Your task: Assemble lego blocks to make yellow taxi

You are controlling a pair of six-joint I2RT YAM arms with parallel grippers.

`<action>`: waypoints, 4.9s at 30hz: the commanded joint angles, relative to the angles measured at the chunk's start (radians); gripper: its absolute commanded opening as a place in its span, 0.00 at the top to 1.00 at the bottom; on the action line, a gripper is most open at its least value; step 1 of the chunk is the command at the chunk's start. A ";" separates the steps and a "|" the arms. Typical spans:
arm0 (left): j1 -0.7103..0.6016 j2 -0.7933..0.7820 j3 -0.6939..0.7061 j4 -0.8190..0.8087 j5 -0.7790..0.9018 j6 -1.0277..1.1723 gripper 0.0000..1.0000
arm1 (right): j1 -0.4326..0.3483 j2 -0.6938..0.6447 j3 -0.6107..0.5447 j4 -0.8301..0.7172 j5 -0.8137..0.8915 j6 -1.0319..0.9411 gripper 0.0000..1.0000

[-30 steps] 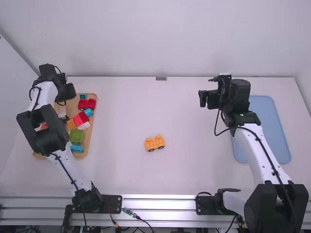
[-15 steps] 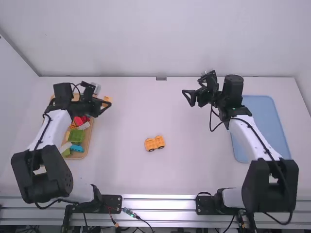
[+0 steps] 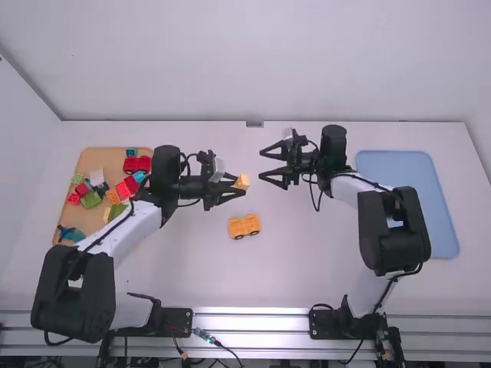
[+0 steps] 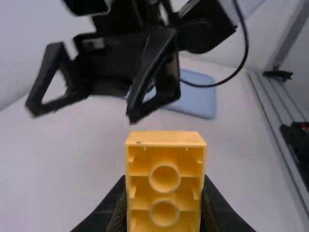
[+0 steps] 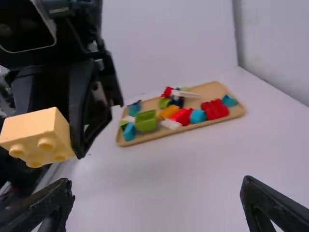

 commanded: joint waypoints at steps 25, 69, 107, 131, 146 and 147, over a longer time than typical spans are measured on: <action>-0.002 0.009 -0.125 0.296 -0.128 -0.168 0.98 | 0.085 -0.015 0.015 0.166 -0.138 0.155 0.25; -0.006 0.220 -0.061 0.660 -0.020 -0.383 0.98 | 0.105 -0.014 0.015 0.233 -0.138 0.191 0.64; 0.107 0.220 0.074 0.018 -0.023 -0.095 0.01 | 0.017 -0.015 0.015 0.291 -0.074 0.283 0.82; 0.133 0.220 0.327 -0.554 -0.152 0.231 0.01 | -0.063 -0.045 0.119 -0.283 0.257 -0.036 0.96; 0.131 0.220 0.327 -0.520 -0.368 0.231 0.01 | 0.170 -0.090 0.446 -1.439 1.142 -0.764 0.98; 0.134 0.220 0.327 -0.518 -0.384 0.231 0.01 | 0.192 -0.075 0.449 -1.482 1.187 -0.822 0.99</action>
